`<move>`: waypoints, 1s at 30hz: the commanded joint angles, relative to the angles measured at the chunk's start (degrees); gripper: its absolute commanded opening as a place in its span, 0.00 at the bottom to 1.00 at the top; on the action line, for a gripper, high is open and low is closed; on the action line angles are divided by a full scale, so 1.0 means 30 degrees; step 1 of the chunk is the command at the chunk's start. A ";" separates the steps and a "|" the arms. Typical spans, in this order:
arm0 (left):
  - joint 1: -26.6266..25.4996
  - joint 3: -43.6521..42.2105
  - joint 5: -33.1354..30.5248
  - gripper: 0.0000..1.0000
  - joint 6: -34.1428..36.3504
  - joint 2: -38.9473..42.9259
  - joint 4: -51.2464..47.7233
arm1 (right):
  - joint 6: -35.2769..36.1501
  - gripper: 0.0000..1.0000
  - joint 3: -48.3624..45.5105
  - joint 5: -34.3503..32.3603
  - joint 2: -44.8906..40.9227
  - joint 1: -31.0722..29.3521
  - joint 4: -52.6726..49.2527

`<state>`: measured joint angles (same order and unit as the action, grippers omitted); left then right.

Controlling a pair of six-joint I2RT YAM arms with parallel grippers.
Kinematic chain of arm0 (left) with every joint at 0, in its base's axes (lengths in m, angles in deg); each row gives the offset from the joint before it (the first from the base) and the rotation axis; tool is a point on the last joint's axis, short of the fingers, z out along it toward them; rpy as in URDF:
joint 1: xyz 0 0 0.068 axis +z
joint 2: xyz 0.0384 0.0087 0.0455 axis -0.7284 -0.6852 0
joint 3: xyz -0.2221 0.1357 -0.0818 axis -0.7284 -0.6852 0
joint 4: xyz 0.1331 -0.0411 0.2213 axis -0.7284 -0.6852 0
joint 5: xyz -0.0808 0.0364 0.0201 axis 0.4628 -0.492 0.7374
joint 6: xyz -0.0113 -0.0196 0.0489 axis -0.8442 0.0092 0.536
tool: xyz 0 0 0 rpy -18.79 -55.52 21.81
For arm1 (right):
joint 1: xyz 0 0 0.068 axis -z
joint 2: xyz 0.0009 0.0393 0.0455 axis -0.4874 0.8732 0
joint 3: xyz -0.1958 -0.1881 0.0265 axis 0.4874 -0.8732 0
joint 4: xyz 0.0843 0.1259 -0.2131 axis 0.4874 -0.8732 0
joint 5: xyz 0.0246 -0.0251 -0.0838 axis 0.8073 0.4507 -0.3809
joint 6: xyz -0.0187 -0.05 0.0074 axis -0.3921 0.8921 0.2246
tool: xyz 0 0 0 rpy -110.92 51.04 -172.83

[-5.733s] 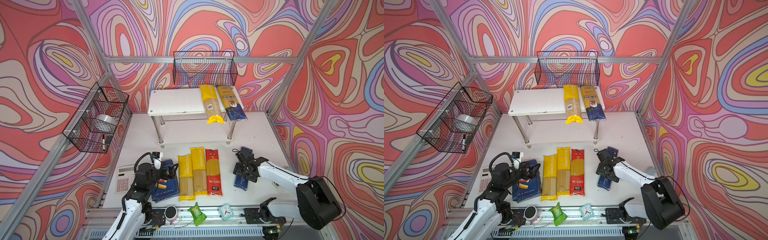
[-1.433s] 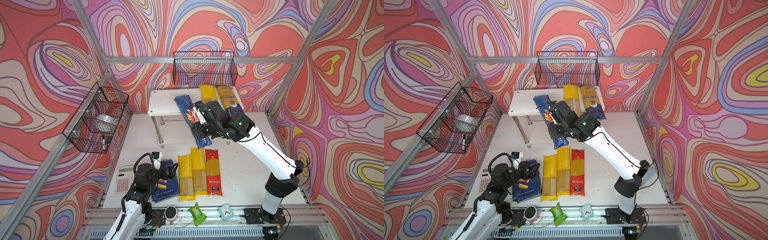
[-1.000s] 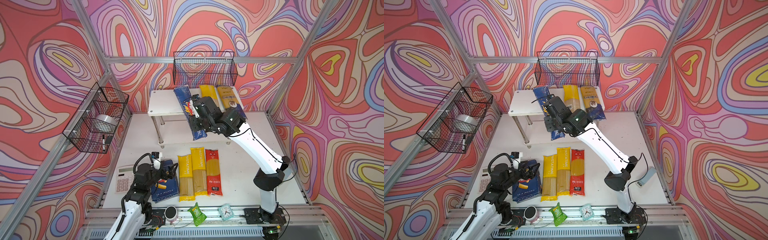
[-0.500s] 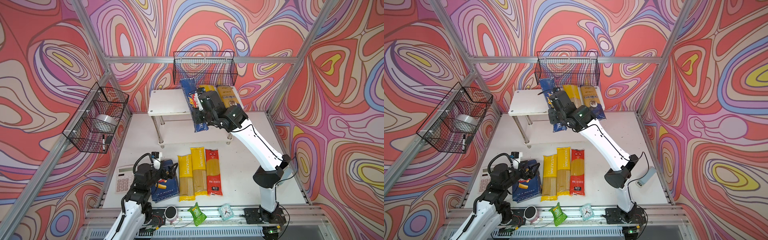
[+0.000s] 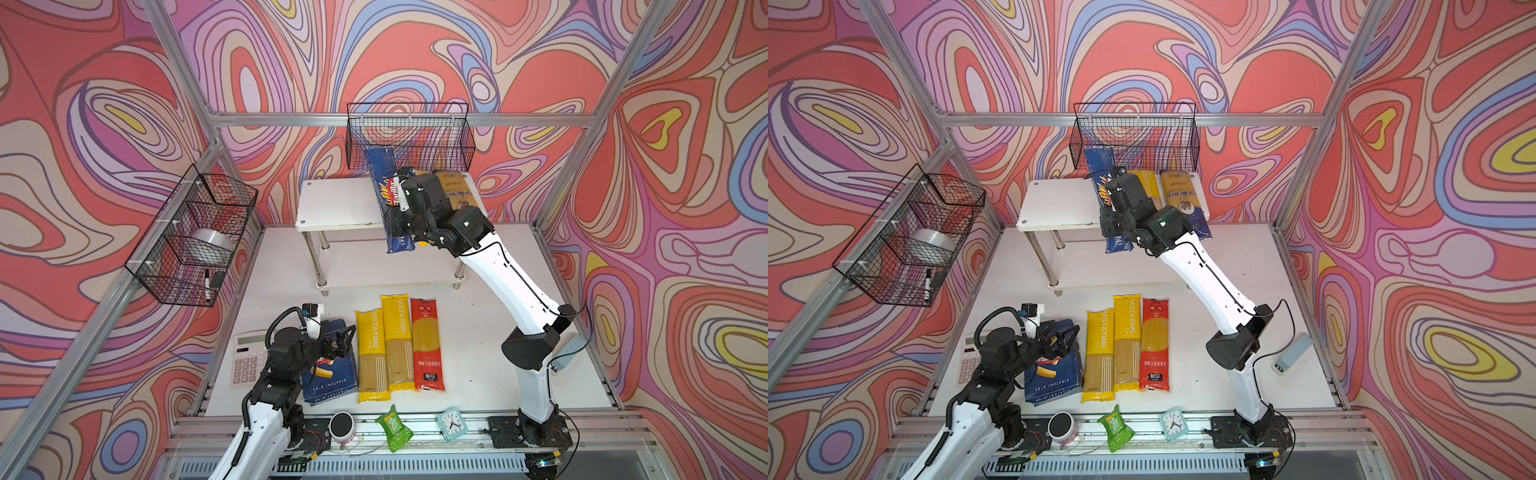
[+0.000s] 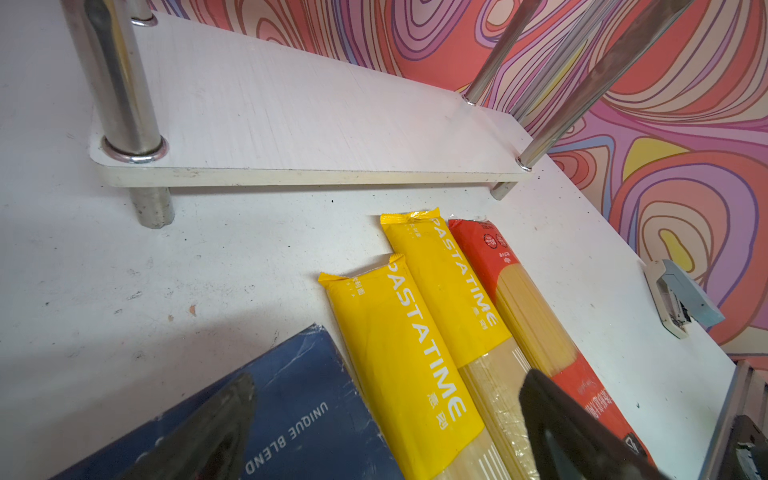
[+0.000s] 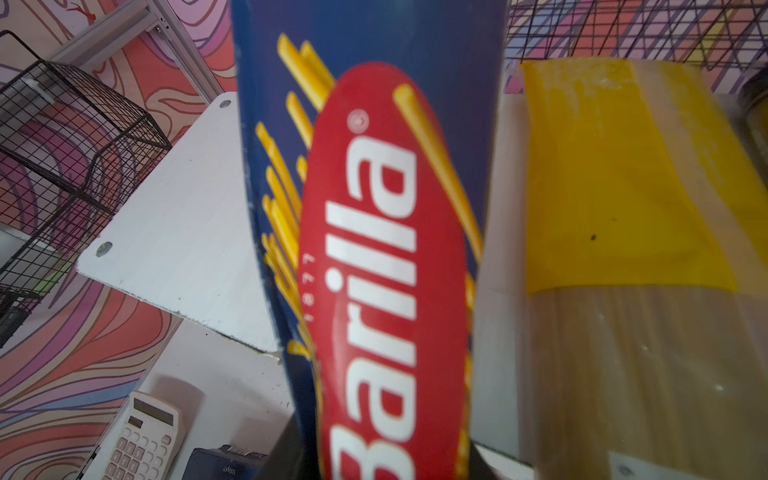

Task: Place and organize the pasta boxes and bags onto the shelf
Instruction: 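Lower the Barilla box onto the shelf beside the yellow bag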

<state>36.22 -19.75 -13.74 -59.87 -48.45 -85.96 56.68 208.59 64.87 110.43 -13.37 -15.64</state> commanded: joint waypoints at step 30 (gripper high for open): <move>-0.0093 0.0021 -0.0252 1.00 -0.0007 0.0031 -0.0165 | 0.3436 0.58 -0.5038 0.0196 -0.5758 -0.1727 0.3960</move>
<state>36.22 -19.75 -14.09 -59.87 -48.47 -85.96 61.59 196.42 67.06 98.17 -16.10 -5.04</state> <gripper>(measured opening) 0.999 0.590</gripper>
